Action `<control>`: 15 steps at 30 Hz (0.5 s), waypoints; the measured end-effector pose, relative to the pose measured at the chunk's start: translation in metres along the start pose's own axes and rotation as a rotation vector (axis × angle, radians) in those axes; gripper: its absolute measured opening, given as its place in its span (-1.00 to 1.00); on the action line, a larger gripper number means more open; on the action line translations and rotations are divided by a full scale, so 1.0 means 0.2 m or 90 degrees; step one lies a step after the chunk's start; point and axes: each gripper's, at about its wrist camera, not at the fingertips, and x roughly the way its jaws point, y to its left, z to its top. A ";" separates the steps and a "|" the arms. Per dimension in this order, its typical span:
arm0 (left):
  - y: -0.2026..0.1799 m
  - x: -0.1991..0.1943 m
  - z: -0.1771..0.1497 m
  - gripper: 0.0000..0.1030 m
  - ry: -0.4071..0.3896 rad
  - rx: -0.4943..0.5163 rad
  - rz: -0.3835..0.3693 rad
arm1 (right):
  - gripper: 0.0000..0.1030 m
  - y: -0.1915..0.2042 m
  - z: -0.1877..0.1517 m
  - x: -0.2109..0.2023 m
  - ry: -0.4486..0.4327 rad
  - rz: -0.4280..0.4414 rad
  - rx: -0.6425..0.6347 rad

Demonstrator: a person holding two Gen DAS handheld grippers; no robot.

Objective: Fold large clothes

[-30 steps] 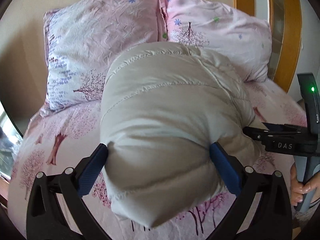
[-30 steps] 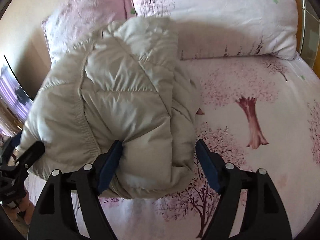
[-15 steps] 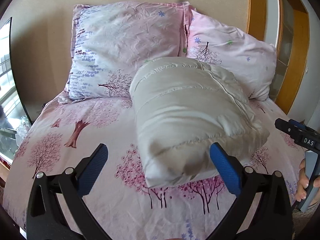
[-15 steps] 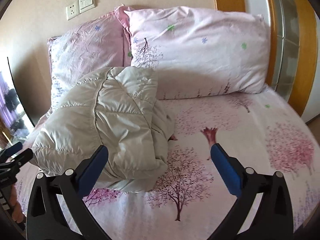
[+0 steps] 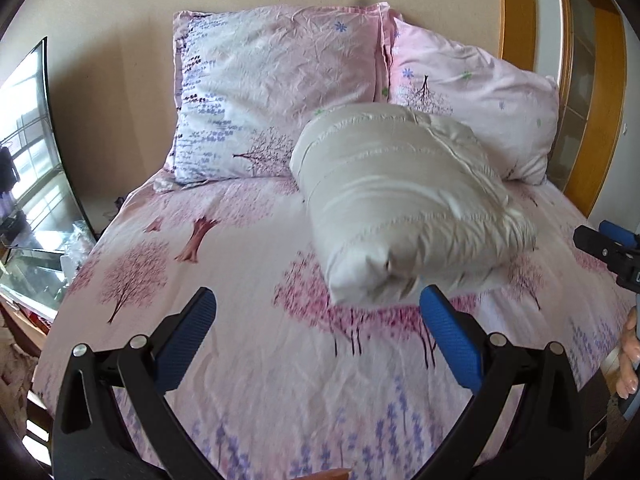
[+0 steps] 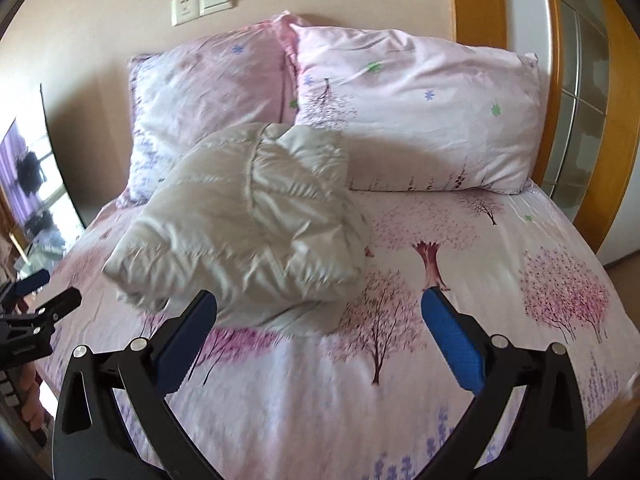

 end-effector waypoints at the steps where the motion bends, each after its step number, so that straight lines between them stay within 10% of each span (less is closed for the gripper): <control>1: 0.00 -0.01 -0.01 0.97 0.007 0.001 0.002 | 0.97 0.02 -0.02 -0.02 0.000 -0.003 -0.004; 15: -0.02 0.00 -0.17 0.97 0.108 0.008 0.043 | 0.97 0.08 -0.22 -0.03 0.096 -0.023 0.005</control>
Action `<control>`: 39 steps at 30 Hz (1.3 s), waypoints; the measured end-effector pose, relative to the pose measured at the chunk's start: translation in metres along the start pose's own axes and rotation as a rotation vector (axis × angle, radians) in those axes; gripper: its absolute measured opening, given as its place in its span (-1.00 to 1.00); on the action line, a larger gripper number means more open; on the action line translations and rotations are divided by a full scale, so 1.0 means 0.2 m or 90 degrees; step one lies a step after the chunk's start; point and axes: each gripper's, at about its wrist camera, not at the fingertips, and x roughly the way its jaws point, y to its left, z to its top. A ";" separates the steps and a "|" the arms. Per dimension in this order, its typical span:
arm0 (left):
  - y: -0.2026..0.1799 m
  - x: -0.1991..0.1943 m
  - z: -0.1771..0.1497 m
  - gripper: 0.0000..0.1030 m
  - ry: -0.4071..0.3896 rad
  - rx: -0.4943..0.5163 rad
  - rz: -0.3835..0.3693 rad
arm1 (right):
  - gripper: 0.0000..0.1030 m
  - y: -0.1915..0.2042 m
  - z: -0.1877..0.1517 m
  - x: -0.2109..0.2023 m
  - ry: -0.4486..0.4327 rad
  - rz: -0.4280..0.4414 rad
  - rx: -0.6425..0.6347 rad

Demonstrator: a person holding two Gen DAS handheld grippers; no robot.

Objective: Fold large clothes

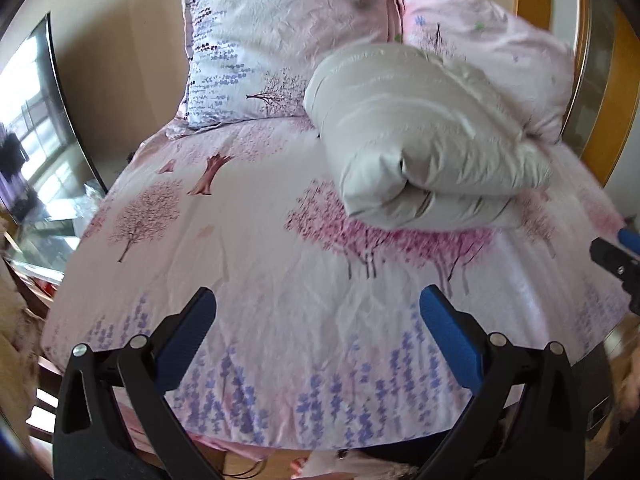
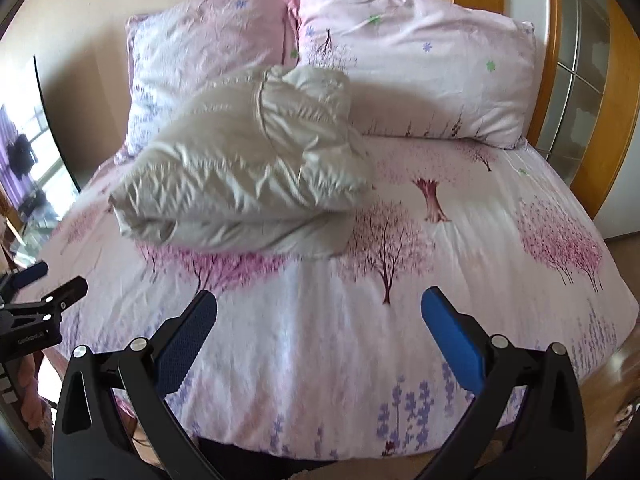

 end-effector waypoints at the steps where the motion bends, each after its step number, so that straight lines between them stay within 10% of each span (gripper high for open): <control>1: -0.01 0.00 -0.01 0.97 0.002 0.008 0.012 | 0.97 0.01 -0.01 0.00 0.004 -0.003 -0.005; 39: -0.07 0.16 -0.06 0.97 0.110 0.024 -0.010 | 0.97 0.07 -0.12 0.18 0.136 -0.022 -0.037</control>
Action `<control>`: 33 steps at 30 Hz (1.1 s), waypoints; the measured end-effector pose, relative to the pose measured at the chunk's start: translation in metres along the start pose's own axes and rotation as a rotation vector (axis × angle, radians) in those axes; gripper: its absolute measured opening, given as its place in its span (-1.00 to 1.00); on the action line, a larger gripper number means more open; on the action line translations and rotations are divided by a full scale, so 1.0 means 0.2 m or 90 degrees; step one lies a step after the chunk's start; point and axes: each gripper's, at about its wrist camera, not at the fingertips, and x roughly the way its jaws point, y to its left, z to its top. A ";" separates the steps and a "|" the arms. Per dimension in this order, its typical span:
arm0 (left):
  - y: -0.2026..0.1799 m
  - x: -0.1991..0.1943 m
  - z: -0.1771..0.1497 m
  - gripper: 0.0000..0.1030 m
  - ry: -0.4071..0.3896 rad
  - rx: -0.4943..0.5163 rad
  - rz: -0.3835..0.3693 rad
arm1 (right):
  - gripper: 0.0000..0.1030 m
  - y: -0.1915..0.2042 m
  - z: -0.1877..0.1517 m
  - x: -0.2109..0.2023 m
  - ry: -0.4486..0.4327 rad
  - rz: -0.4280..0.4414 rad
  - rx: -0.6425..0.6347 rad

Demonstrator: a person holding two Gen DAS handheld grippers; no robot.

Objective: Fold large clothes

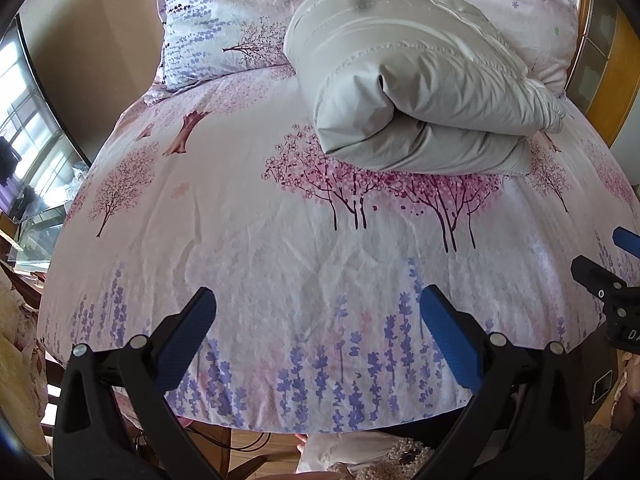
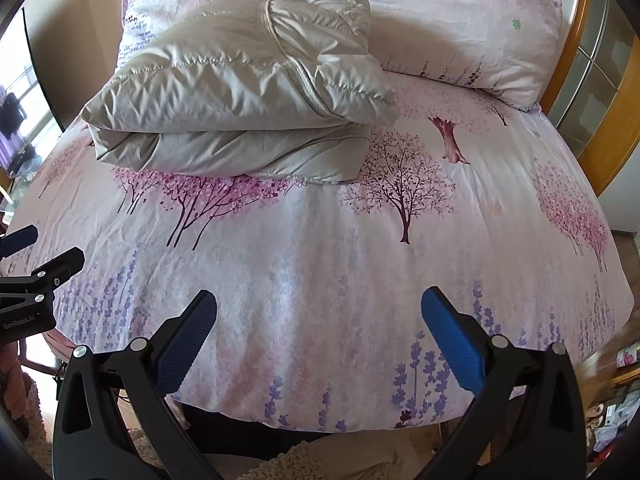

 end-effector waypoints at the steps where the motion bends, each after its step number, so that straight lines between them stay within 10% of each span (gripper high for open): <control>1: 0.00 0.00 0.00 0.97 0.002 0.000 -0.001 | 0.97 0.00 0.00 0.00 0.002 0.001 0.001; 33: -0.01 0.03 -0.02 0.97 0.010 -0.003 -0.003 | 0.97 0.00 -0.01 0.04 0.017 -0.004 0.015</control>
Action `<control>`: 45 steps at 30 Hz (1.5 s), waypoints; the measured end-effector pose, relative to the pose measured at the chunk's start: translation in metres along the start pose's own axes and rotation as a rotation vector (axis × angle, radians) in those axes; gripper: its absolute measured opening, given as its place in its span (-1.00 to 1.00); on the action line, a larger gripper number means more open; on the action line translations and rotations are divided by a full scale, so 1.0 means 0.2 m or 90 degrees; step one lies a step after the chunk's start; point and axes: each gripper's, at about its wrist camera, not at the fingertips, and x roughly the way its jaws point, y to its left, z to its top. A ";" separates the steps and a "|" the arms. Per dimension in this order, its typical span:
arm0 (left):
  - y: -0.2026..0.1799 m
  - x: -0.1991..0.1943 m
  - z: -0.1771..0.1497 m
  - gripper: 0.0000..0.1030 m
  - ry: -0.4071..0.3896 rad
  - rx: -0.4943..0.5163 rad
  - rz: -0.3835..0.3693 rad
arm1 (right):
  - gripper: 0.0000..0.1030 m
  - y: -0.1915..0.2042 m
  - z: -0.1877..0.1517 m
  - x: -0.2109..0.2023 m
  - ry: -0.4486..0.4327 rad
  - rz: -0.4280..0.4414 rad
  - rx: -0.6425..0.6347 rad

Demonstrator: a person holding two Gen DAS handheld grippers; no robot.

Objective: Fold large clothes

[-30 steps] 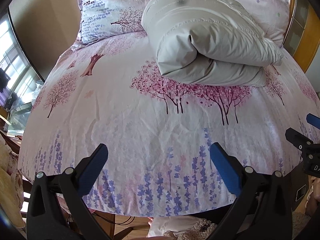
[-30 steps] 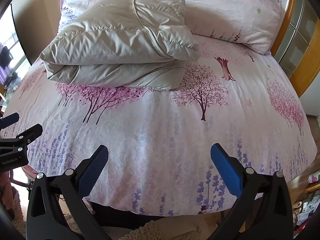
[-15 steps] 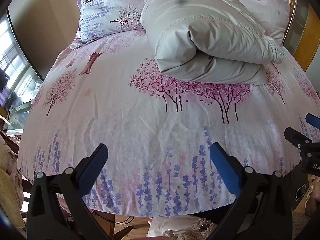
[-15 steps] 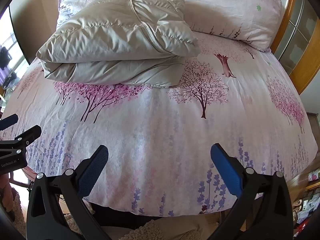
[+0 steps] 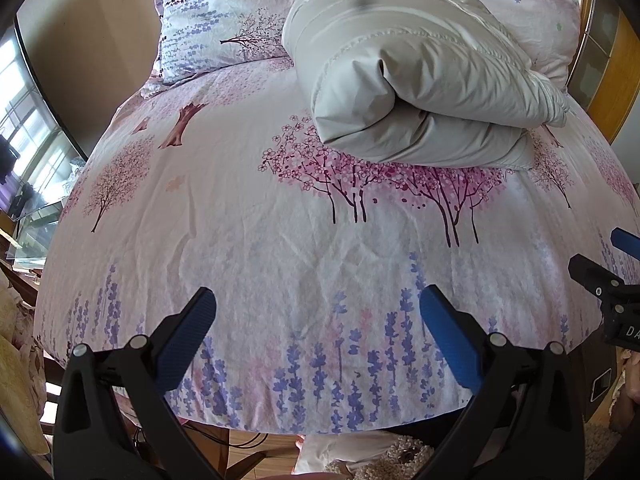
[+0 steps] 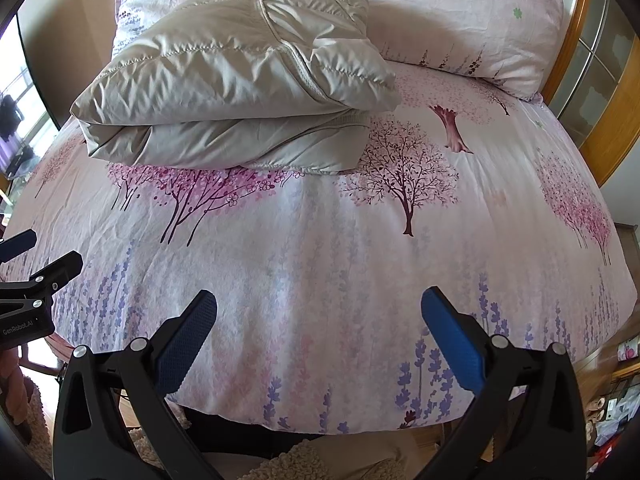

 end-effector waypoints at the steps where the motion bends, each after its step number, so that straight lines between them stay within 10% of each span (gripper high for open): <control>1: 0.00 0.00 0.00 0.97 0.000 0.000 0.000 | 0.97 0.00 0.00 0.00 0.000 0.000 0.000; 45: 0.01 0.01 -0.01 0.97 -0.005 0.000 -0.002 | 0.97 0.01 0.00 0.02 0.005 -0.001 0.004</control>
